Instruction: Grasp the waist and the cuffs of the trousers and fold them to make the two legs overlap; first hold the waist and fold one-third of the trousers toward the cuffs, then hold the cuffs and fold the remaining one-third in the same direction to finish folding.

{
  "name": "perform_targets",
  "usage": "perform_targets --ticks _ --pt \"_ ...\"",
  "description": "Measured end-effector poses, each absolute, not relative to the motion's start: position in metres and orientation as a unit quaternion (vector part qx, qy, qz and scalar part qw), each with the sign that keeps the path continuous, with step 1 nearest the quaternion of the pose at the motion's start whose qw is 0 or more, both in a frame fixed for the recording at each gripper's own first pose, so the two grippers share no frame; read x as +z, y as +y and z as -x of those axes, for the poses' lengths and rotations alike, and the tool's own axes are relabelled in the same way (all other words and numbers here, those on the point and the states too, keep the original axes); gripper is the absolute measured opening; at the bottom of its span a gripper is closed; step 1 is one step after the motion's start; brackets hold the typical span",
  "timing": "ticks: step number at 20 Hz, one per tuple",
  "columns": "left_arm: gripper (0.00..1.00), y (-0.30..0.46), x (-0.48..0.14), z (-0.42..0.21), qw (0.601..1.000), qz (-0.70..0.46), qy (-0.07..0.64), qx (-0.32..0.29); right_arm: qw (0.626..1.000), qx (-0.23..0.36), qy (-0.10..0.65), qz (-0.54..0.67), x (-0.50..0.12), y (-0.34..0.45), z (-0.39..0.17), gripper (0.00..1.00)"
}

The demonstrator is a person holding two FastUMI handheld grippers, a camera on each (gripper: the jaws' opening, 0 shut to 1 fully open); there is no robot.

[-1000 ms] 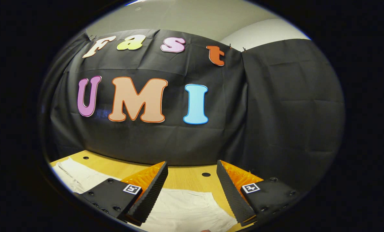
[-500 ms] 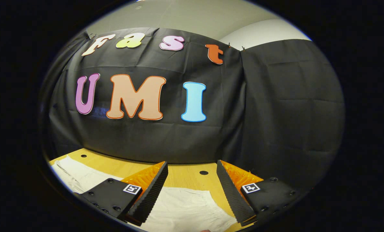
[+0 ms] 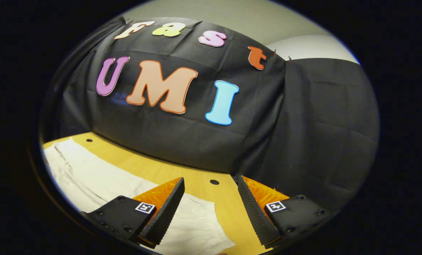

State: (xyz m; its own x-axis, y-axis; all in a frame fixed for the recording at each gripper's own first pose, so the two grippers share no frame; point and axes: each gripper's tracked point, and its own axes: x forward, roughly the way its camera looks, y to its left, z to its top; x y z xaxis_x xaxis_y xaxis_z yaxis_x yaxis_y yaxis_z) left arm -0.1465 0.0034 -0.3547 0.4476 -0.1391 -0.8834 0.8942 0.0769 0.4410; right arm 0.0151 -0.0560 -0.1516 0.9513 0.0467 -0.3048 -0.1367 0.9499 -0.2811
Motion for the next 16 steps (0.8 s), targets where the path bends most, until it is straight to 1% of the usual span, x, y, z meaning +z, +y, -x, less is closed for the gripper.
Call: perform_targets --ticks 8,16 --pt "0.00 0.004 -0.357 0.143 0.651 -0.565 0.329 -0.386 0.928 0.125 0.221 0.272 -0.215 -0.083 0.043 0.98" --pt "0.00 0.004 -0.358 0.143 0.653 -0.571 0.327 -0.373 0.867 0.201 0.274 0.365 -0.270 -0.093 0.098 0.98"
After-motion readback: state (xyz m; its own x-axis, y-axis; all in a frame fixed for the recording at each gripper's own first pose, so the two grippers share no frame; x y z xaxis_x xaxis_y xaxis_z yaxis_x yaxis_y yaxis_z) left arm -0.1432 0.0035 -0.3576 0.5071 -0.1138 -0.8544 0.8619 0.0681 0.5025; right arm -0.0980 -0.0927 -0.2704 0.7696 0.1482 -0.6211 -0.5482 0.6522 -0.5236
